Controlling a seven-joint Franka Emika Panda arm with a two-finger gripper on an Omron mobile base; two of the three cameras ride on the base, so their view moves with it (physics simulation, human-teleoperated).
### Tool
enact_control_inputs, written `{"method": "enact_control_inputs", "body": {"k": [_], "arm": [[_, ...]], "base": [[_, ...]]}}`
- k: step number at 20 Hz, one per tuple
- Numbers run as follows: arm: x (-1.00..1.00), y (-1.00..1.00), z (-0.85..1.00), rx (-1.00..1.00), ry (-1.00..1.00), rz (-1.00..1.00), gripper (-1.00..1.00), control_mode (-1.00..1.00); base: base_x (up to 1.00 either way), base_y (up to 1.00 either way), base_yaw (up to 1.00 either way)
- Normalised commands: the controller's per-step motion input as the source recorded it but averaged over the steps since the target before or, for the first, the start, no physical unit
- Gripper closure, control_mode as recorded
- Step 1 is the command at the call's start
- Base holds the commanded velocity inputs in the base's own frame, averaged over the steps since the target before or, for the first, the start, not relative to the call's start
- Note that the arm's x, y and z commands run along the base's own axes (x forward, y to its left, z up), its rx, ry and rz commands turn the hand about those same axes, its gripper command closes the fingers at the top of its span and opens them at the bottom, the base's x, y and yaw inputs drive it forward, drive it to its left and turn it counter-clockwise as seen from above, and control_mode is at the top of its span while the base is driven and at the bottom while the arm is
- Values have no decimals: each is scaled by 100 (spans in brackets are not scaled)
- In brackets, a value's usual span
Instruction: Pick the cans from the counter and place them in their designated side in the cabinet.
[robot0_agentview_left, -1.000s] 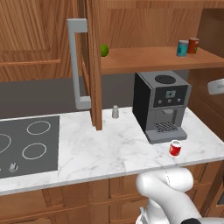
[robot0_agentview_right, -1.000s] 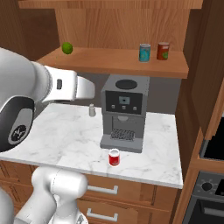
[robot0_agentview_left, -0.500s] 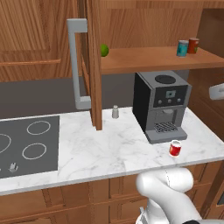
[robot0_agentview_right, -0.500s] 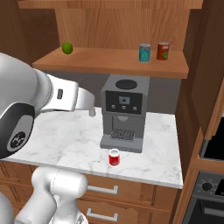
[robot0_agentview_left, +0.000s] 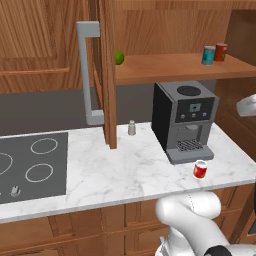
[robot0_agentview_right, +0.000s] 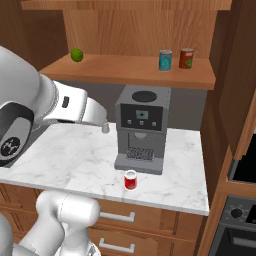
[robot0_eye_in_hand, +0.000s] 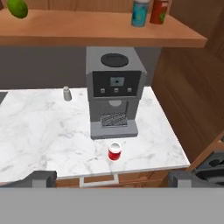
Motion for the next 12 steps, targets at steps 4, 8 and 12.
{"method": "enact_control_inputs", "body": {"k": [4,8,12], "arm": [[-9,0,-15,0,8,-1,-100,-100],[-6,2,-16,0,3,0,-100,-100],[-2,1,-15,1,1,0,-100,-100]], "base": [[0,0,0],[0,0,0],[0,0,0]]}}
